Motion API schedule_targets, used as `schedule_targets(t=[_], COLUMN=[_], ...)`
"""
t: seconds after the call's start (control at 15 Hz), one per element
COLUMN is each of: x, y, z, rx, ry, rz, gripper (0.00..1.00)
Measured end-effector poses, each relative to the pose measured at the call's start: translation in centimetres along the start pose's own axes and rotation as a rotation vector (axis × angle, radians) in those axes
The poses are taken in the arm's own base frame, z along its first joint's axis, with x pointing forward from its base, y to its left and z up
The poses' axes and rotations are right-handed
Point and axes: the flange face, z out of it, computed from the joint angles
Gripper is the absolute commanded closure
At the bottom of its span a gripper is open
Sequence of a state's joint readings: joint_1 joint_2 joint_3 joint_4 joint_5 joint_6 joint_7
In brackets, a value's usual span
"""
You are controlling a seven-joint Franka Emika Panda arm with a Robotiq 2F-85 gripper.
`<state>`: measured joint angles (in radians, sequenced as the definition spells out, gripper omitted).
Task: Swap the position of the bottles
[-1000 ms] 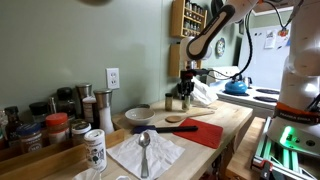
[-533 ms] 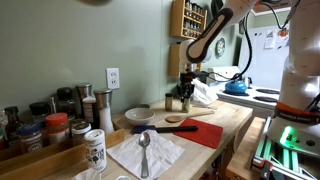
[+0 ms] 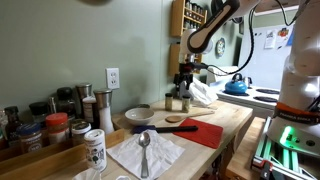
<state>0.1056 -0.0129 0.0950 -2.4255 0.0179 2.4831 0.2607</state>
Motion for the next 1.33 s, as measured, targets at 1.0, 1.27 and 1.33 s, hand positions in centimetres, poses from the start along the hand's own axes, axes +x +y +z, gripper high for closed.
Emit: schedule_targets(t=[1.0,1.27,1.33], x=[5.4,5.8,5.9], y=[-5.6,-5.8,-5.8], z=[-0.5,1.1,1.4], rx=[0.036,0.036,0.035], ry=[0.008,-0.047,-0.061], rz=[-0.131,-0.153,-0.157], gripper=[0.0,0.0,0.0])
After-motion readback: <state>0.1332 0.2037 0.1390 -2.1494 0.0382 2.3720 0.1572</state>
